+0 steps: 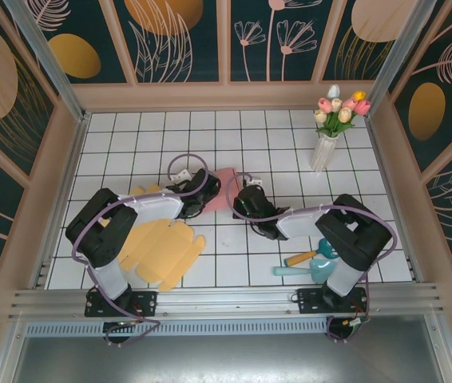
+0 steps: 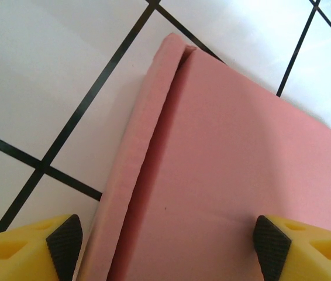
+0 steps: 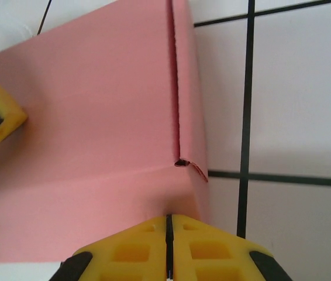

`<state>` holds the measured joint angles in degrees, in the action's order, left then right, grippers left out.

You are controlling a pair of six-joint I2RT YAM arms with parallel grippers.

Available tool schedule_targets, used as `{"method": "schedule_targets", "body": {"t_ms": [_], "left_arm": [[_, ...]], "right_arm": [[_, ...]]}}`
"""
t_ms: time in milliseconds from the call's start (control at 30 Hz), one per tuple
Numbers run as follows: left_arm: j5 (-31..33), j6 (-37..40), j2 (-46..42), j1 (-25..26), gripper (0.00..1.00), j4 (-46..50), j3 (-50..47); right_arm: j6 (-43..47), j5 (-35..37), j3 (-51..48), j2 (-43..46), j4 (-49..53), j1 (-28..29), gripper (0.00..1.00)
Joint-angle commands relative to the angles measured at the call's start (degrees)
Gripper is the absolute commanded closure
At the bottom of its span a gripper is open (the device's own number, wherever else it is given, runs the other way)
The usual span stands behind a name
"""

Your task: Fold the paper box

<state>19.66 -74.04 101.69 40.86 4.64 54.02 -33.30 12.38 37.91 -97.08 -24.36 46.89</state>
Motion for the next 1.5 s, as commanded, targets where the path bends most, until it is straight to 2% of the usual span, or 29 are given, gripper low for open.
{"method": "schedule_targets", "body": {"t_ms": [0, 233, 400, 767, 900, 1100, 1300, 1467], "left_arm": [[-2.39, 0.9, 4.2, -0.18, 0.22, 7.93, -1.65], [-3.88, 0.94, 5.44, -0.18, 0.23, 6.96, -1.43], [-4.37, 0.72, 6.11, -0.2, 0.23, 7.26, -0.89], [-3.14, 0.5, 6.03, -0.17, 0.23, 8.45, -0.26], [-3.12, 0.3, 6.02, -0.17, 0.23, 8.15, -0.35], [-3.23, 0.58, 6.87, -0.18, 0.24, 7.45, -0.14], [-5.42, 0.89, 8.55, -0.1, 0.26, 4.47, 0.01], [-6.56, 2.36, 8.93, -0.02, 0.26, 2.94, 0.12]], "right_arm": [[1.28, -2.23, 0.96, -3.7, -2.77, -1.27, 0.88], [1.92, -5.56, 5.02, -8.75, -3.38, -2.16, 0.88], [-0.21, -13.14, 4.92, -10.26, -7.41, -2.79, 0.87], [-0.33, -9.03, 2.65, 1.55, 3.05, -5.5, 0.86], [-1.32, -11.21, 2.35, 2.43, 4.58, -8.04, 0.86], [-1.42, -17.2, 4.35, -2.35, 2.94, -10.77, 0.86], [-5.1, -24.9, 7.95, -10.04, -5.66, -10.41, 0.86], [-5.34, -24.83, 11.48, -11.08, -3.72, -9.72, 0.86]]}}
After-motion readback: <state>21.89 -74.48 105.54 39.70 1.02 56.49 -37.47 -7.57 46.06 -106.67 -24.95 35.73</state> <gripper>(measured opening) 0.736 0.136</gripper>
